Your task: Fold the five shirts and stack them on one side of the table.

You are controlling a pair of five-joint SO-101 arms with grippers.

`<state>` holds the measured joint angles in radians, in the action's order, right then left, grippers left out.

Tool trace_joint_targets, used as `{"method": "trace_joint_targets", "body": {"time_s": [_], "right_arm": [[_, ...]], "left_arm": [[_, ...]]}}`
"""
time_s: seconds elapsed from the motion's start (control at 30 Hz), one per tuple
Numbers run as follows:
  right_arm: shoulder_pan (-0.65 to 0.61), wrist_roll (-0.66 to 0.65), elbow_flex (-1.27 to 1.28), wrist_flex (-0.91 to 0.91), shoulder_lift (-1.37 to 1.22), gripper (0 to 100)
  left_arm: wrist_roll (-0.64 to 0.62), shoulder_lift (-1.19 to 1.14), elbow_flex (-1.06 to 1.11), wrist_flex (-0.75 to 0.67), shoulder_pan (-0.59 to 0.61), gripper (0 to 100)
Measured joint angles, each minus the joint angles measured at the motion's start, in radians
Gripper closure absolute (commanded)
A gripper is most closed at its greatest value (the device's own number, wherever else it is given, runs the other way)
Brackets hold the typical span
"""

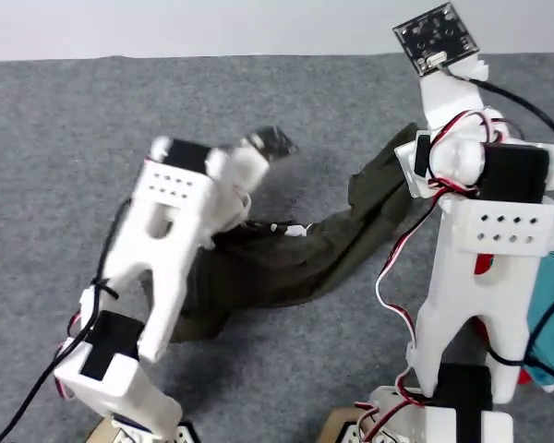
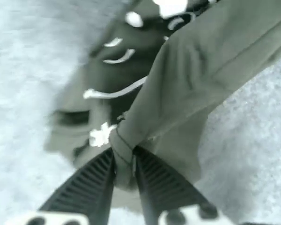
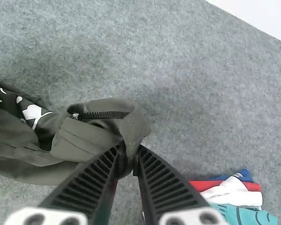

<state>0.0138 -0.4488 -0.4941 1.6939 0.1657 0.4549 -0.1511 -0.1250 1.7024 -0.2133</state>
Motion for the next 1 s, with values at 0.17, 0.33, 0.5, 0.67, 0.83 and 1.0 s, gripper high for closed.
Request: {"method": "trace_joint_targets", "body": {"time_s": [0.17, 0.33, 0.5, 0.67, 0.83, 1.0], "right_arm": [[0.000, 0.049, 0.000, 0.000, 0.046, 98.9], [-0.002, 0.135, 0.000, 0.000, 0.089, 98.9], [-0.002, 0.149, 0.000, 0.000, 0.172, 98.9], [-0.003, 0.149, 0.000, -0.015, 0.310, 98.9], [-0.005, 0.149, 0.000, -0.097, 0.466, 98.9], [0.092, 0.149, -0.002, -0.169, 0.565, 98.9]], "left_arm": [[-0.087, 0.074, -0.249, 0.023, 0.114, 100], [-0.097, 0.265, -0.315, 0.029, 0.143, 100], [-0.100, 0.519, -0.321, 0.031, 0.203, 100], [-0.100, 0.755, -0.321, -0.035, 0.273, 100], [-0.100, 0.951, -0.324, -0.143, 0.322, 100], [-0.100, 1.048, -0.333, -0.186, 0.327, 100]]}}
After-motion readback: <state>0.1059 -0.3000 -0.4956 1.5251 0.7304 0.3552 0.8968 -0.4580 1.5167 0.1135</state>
